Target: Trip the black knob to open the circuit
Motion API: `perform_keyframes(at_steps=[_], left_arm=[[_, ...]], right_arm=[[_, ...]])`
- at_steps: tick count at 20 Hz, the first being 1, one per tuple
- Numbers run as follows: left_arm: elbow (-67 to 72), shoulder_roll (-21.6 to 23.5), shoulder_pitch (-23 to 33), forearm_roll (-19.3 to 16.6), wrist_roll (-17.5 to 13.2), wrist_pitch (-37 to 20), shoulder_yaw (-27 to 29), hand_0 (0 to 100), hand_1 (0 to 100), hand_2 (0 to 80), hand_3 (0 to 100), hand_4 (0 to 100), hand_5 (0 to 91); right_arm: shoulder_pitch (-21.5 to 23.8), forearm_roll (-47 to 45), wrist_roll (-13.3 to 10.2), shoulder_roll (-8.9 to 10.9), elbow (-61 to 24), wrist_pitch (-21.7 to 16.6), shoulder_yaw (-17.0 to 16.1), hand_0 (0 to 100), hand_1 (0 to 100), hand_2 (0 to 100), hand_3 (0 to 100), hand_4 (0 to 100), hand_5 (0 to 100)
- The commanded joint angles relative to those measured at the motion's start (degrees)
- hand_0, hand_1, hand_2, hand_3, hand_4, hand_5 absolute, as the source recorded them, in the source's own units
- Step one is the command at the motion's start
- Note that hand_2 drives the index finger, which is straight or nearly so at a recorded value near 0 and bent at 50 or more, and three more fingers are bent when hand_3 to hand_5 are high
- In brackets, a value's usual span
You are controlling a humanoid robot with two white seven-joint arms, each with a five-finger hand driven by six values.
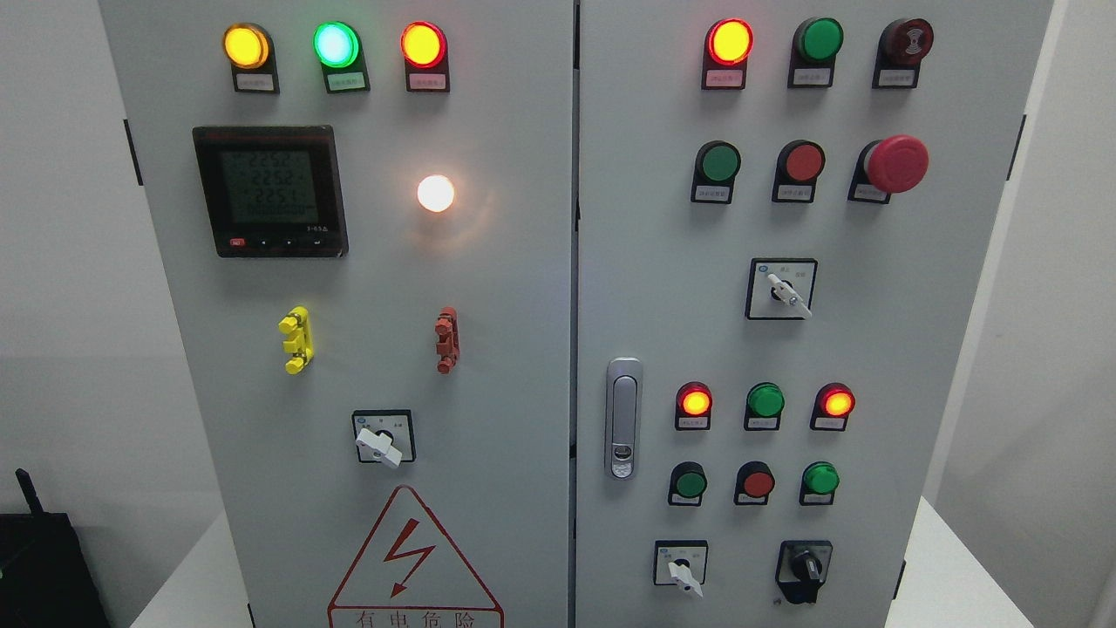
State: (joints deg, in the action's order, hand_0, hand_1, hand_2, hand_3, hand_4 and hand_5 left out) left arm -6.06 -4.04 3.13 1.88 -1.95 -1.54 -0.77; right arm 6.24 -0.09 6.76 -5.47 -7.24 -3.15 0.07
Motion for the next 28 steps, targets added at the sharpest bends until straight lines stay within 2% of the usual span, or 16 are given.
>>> perform_keyframes(at_steps=[1, 14, 18, 28], left_arm=[[-0.01, -0.09, -0.14, 0.14, 0.01, -0.13, 0.07, 12, 39, 0.0, 0, 0, 0.0], [-0.01, -0.09, -0.23, 0.14, 0.01, -0.13, 0.07, 12, 39, 0.0, 0, 0, 0.0], [-0.01, -0.09, -0.14, 0.14, 0.01, -0.13, 0.07, 12, 39, 0.0, 0, 0, 0.0], [-0.01, -0.09, -0.14, 0.14, 0.01, -0.13, 0.07, 12, 39, 0.0, 0, 0, 0.0]], right_arm=[[-0.09, -0.18, 0.19, 0.11, 0.03, -0.1, -0.16, 0, 25, 0, 0, 0, 0], [0.35, -0.09, 0.27, -0.24, -0.85, -0.98, -0.33, 0, 25, 0, 0, 0, 0], [0.7, -0.09, 0.19, -0.15, -2.34, -2.99, -0.34, 0, 25, 0, 0, 0, 0], [5.18, 0.44, -0.08, 0.2, -18.94, -3.35, -1.74, 0, 25, 0, 0, 0, 0]])
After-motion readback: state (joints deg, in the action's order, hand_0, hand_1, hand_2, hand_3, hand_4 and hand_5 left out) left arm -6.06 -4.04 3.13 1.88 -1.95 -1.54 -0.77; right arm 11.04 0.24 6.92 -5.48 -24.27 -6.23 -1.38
